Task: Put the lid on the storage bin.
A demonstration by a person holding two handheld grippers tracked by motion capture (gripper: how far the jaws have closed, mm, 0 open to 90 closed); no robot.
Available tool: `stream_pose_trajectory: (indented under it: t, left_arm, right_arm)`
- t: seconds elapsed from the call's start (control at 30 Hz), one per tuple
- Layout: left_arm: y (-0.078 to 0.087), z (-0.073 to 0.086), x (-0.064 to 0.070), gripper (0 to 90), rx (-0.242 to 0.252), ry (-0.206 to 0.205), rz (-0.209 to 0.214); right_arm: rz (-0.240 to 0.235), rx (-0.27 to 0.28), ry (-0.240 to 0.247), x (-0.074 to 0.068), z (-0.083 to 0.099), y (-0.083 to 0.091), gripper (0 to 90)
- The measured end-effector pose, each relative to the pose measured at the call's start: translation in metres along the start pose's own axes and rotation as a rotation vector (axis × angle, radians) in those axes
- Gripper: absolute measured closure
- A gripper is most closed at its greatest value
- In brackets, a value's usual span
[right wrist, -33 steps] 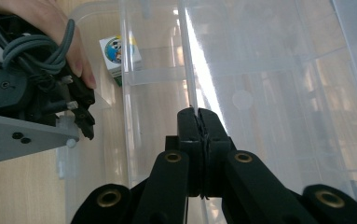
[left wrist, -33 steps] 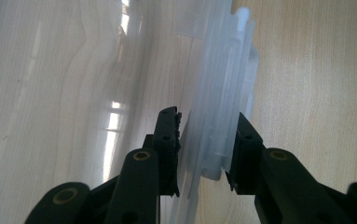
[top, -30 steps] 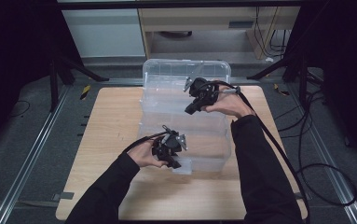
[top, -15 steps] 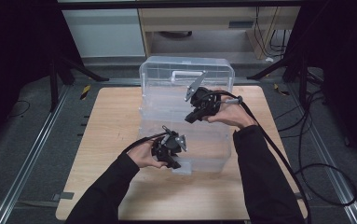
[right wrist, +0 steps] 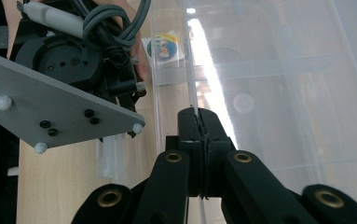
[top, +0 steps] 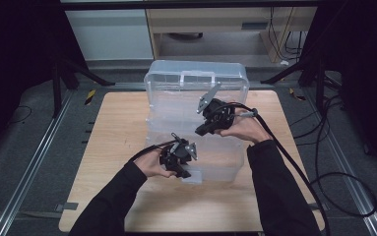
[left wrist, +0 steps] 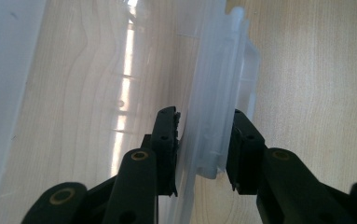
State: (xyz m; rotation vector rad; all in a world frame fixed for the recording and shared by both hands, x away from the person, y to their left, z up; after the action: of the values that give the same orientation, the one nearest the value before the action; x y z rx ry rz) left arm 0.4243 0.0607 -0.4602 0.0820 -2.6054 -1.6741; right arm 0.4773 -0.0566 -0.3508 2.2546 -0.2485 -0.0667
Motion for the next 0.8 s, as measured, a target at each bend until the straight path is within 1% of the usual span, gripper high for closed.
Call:
stream_pose_trajectory:
  t: [0.07,0.2,0.3,0.47,0.53,0.57,0.63,0.73,0.8]
  left_arm:
    - [0.0,0.0,0.0,66.7,-0.002,-0.005,-0.004]
    - [0.0,0.0,0.0,66.4,0.0,-0.004,-0.002]
    - [0.0,0.0,0.0,66.1,0.004,-0.005,0.0]
    - [0.0,0.0,0.001,64.9,-0.001,-0.005,-0.012]
    - [-0.001,0.0,0.001,64.1,-0.003,-0.006,-0.015]
    - [-0.001,-0.001,0.001,63.8,-0.005,-0.014,-0.015]
    - [-0.001,-0.001,0.002,63.0,-0.008,-0.012,-0.016]
    - [-0.001,-0.001,0.003,59.5,-0.005,-0.011,-0.011]
    - [0.001,-0.002,0.005,56.6,-0.001,-0.005,-0.012]
  right_arm:
    - [0.004,-0.006,0.001,-0.002,0.001,0.0,89.7]
    - [0.016,0.0,0.009,-0.005,0.002,-0.001,89.7]
    - [0.017,0.002,0.012,-0.007,0.003,-0.001,89.7]
    - [0.011,0.013,0.007,-0.01,0.005,-0.003,89.7]
    - [0.012,0.011,0.011,-0.011,0.006,-0.003,89.7]
    - [0.011,0.013,0.009,-0.012,0.007,-0.004,89.7]
    - [0.011,0.016,0.013,-0.012,0.007,-0.004,89.6]
    - [0.013,0.017,0.013,-0.013,0.008,-0.004,89.6]
    - [0.024,0.025,0.012,-0.014,0.009,-0.004,89.4]
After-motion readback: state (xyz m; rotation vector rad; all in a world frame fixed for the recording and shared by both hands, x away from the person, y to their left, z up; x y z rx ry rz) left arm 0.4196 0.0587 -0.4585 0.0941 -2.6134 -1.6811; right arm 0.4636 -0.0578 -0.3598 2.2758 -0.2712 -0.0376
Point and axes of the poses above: each handheld gripper's, and its own axes: y roughly backward along the jaws, z roughly out of its underside, x roughly to its right, the point moved 5 cm from there along -y, roughly forward along the jaws, and after that the axes turned 4 degrees about x, right-handed, at the moved point
